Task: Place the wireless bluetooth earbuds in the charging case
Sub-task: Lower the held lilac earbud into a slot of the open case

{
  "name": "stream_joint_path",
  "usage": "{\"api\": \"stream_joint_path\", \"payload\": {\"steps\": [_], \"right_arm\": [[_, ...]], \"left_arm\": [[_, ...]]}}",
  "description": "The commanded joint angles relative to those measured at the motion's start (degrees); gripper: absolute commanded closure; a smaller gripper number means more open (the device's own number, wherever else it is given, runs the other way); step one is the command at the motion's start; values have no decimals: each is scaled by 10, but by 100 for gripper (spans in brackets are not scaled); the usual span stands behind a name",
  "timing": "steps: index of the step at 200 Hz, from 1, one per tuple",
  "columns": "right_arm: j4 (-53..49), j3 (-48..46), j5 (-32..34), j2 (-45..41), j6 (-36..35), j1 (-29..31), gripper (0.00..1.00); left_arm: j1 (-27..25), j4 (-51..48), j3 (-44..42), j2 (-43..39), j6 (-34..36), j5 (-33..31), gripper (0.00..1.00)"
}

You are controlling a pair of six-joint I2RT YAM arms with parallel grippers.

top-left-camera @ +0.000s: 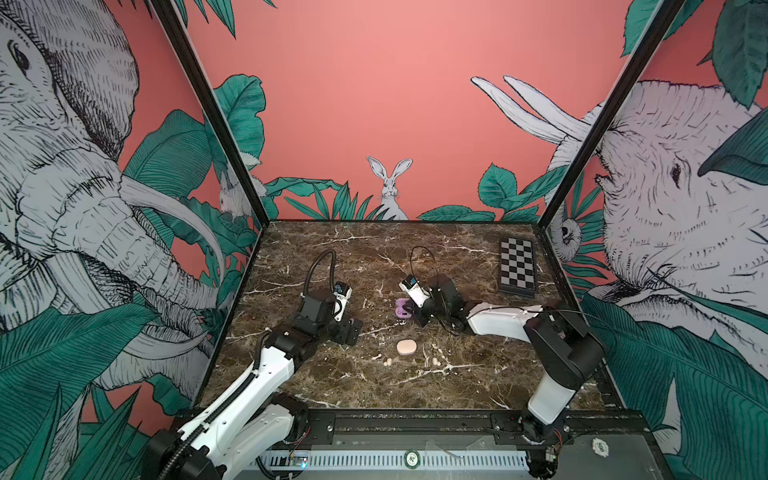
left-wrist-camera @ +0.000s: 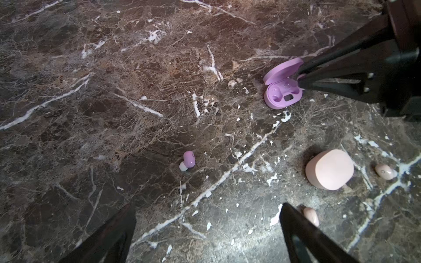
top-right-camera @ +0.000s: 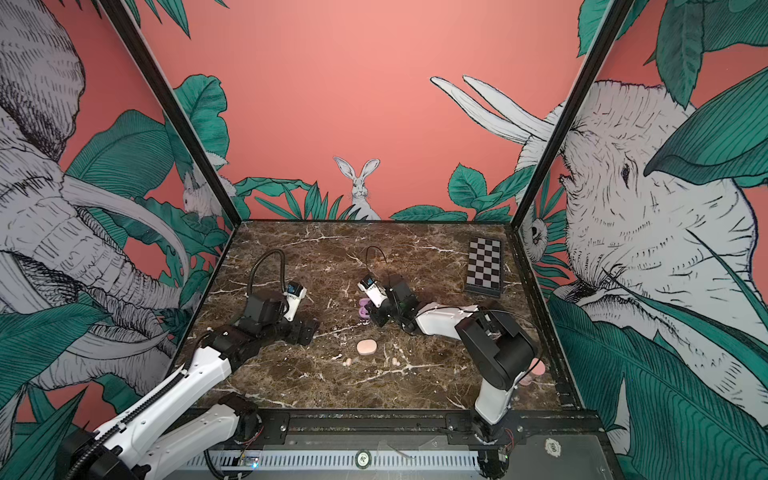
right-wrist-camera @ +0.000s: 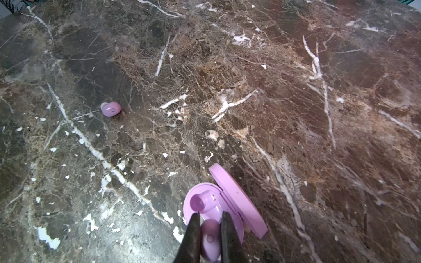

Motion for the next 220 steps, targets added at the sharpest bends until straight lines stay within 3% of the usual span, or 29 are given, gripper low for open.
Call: {"api": "stream_joint_path", "payload": {"steps": [1,220], "right_arm": [[29,-12,9,10,-2,-2,100],[42,-13,20,30,5,-2,100]], "left_arm": [[-4,6,5,0,4,-2,1],[-3,4,7,6,2,-6,1]]}}
